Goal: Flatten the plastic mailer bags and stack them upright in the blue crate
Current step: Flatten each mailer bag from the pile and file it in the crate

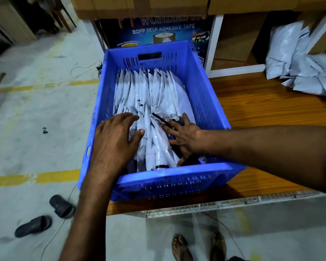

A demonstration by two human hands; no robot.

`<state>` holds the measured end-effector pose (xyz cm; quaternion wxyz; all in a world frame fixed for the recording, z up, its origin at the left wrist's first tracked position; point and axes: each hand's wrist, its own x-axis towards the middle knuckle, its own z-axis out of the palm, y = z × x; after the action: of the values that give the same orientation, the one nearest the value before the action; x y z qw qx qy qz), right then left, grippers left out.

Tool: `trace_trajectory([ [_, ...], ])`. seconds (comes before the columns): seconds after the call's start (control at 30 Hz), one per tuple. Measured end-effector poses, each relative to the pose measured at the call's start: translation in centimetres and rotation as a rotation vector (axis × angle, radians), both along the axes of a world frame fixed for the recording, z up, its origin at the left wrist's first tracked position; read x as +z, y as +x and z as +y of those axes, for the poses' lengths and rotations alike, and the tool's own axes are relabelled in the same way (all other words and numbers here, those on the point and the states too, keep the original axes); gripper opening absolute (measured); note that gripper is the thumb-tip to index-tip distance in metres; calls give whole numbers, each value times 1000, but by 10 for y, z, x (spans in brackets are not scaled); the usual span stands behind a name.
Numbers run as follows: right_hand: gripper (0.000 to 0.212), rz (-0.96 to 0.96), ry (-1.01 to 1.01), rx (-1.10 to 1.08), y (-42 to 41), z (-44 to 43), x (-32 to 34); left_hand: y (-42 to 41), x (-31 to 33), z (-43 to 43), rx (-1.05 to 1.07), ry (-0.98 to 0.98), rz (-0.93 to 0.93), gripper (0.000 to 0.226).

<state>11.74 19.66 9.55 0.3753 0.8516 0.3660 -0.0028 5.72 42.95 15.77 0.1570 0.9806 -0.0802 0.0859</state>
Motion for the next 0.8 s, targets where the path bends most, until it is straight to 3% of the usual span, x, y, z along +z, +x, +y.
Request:
trace_trajectory([
  [0.07, 97, 337, -127, -125, 3, 17, 10, 1, 0, 0, -1, -4, -10, 41],
  [0.2, 99, 461, -50, -169, -1, 12, 47, -1, 4, -1, 9, -48, -33, 36],
  [0.27, 89, 548, 13, -233, -5, 2, 68, -4, 10, -5, 23, -92, -66, 30],
  [0.43, 41, 271, 360, -37, -21, -49, 108, -19, 28, -19, 166, -106, -205, 26],
  [0.63, 39, 42, 945, 90, -56, -139, 85, -43, 32, -113, 152, -276, -260, 25],
  [0.8, 32, 110, 991, 12, -75, -238, 49, -65, 14, -225, 187, -434, -310, 17],
])
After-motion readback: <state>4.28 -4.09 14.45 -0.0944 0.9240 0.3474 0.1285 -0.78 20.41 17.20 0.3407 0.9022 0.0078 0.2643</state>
